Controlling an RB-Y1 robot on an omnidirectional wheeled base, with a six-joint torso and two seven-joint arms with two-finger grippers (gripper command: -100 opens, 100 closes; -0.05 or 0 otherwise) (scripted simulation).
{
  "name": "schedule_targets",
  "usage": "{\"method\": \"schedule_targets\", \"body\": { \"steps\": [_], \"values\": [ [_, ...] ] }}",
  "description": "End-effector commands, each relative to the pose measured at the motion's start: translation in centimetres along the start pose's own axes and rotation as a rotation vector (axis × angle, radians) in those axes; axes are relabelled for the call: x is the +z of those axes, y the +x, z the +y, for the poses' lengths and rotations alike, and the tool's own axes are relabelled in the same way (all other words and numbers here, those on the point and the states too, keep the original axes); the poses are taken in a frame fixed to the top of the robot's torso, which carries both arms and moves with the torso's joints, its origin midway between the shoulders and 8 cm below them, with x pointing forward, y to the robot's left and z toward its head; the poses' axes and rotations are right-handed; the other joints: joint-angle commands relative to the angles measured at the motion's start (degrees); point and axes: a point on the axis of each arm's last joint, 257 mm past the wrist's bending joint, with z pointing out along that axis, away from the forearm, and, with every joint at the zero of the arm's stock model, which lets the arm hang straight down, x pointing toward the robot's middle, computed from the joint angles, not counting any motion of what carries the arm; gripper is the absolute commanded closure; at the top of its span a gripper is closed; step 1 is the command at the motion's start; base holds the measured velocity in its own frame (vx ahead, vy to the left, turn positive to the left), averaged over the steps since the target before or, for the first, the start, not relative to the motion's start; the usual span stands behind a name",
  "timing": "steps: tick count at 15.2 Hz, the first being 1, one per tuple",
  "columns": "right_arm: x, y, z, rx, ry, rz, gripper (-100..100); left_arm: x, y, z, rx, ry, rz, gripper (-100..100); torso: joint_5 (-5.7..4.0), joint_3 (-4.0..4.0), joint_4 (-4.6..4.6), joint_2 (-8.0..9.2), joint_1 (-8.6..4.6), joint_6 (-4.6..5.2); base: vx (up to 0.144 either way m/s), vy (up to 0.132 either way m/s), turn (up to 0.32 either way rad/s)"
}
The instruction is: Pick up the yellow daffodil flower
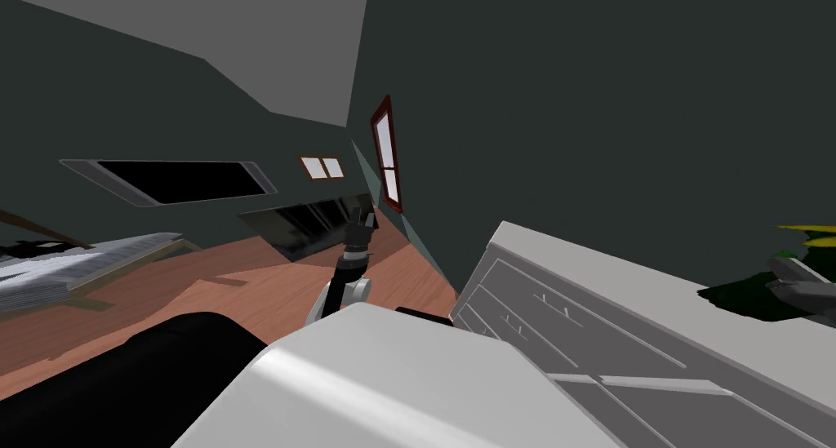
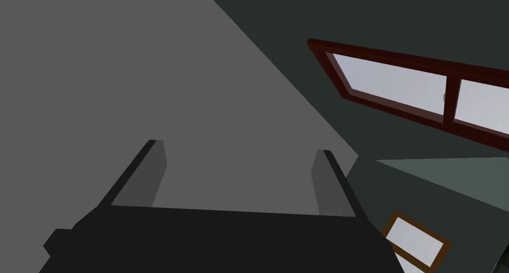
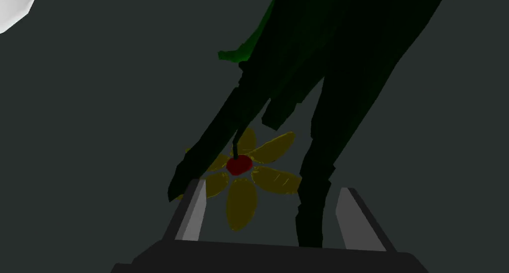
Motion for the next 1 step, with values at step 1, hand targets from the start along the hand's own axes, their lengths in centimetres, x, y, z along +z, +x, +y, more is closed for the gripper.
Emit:
{"method": "schedule_targets", "body": {
  "steps": [1],
  "values": [
    [0.0, 0.0, 0.0, 0.0, 0.0, 0.0, 100, 0.0, 0.0, 0.0, 0.0, 0.0, 0.0, 0, 0.0, 0.0, 0.0, 0.0, 0.0, 0.0, -0.005, 0.021, 0.04]
  ]
}}
